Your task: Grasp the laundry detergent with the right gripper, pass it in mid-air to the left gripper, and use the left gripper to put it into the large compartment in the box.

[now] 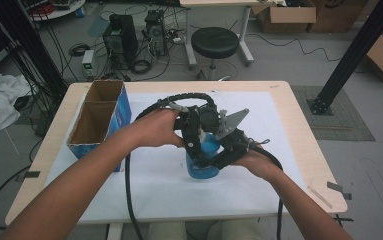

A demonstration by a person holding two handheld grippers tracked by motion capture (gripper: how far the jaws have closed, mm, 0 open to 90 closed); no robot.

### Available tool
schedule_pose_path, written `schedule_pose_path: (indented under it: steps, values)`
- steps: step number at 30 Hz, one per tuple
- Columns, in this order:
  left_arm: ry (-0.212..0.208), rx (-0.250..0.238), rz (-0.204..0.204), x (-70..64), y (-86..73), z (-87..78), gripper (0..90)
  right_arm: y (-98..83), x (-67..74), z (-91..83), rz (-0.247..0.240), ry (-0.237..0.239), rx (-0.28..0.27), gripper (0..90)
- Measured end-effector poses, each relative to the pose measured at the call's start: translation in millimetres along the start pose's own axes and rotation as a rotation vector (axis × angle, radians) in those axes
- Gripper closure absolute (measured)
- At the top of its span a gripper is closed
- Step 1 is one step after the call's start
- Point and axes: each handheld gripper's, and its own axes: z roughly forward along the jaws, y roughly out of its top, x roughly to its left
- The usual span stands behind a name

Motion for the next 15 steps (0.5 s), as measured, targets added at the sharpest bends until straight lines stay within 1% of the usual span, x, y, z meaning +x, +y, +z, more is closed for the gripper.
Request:
schedule_pose_path:
  steps: [9, 15]
  values:
    - [-0.007, 0.003, 0.004, 0.1, 0.2, 0.6, 30.5, 0.0, 0.1, 0.5, 0.003, 0.007, 0.000, 43.6]
    - [-0.008, 0.002, 0.005, 0.2, 0.2, 0.6, 31.0, -0.5, 0.3, 0.8, 0.004, 0.009, 0.002, 43.6]
